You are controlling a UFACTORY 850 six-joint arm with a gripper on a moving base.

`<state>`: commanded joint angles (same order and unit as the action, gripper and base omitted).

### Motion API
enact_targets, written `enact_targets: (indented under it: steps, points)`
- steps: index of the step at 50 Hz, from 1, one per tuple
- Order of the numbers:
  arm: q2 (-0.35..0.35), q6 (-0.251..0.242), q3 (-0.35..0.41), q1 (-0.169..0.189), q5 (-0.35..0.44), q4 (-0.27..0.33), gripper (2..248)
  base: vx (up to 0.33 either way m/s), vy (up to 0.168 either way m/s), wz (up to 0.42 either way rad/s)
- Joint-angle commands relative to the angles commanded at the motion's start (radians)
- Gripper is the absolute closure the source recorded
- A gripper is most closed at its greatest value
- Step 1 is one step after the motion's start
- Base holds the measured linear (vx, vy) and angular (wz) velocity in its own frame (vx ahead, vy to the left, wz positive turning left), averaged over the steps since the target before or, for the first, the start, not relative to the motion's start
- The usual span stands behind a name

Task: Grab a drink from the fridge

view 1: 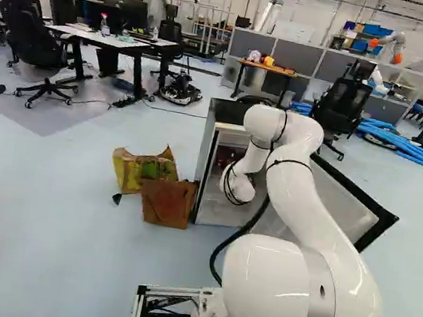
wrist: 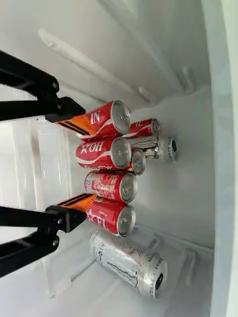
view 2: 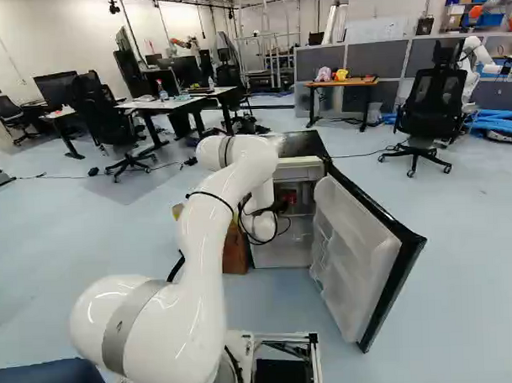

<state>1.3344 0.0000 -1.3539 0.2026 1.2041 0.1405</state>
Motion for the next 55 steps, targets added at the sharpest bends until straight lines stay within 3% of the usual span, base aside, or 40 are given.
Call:
enact_targets:
  steps: [17, 22, 23, 55]
  points:
    - [0.0, 0.0, 0.0, 0.0, 0.0, 0.0, 75, 0.0, 0.0, 0.0]
    - [0.0, 0.0, 0.0, 0.0, 0.0, 0.0, 81, 0.0, 0.0, 0.0]
    - [0.0, 0.0, 0.0, 0.0, 0.0, 0.0, 94, 0.0, 0.0, 0.0]
    - [0.0, 0.0, 0.0, 0.0, 0.0, 0.012, 93, 0.0, 0.0, 0.0]
